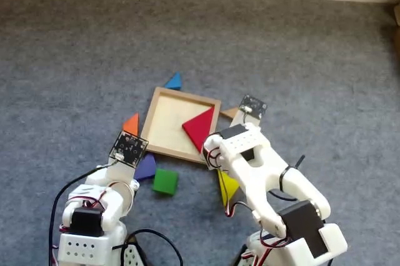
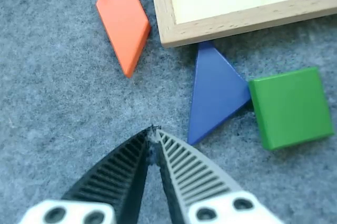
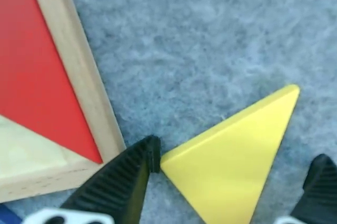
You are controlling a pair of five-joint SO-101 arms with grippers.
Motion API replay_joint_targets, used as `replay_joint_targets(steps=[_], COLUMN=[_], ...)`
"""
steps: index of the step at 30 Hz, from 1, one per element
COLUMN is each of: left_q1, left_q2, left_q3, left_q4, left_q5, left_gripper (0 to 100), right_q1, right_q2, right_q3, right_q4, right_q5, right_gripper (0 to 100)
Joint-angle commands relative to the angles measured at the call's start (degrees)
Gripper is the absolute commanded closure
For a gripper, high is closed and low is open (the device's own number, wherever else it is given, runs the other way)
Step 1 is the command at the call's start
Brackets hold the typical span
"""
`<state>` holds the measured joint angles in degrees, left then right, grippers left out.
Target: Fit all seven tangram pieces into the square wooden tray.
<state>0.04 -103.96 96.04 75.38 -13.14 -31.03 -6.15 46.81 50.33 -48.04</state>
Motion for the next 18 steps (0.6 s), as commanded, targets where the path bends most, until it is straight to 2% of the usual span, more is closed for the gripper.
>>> replay_joint_targets(steps=[1,6,18], left_q1=[-0.22,-0.22,-0.22], left_q2=[-0.31,-0.31,-0.31], left_q3=[1.1,1.1,1.1], left_q4=[0.26,0.26,0.26], left_q5=[0.35,0.35,0.35], left_gripper=[99,99,99], right_q1=[-0.48,-0.48,-0.31], right_q2=[-0.31,-0.48,-0.4], right_q3=[0.84,0.75,0.75], right_q4=[-0.13,3.3,3.3], right_q5=[0.88,0.97,0.62], right_gripper=[59.2,59.2,59.3])
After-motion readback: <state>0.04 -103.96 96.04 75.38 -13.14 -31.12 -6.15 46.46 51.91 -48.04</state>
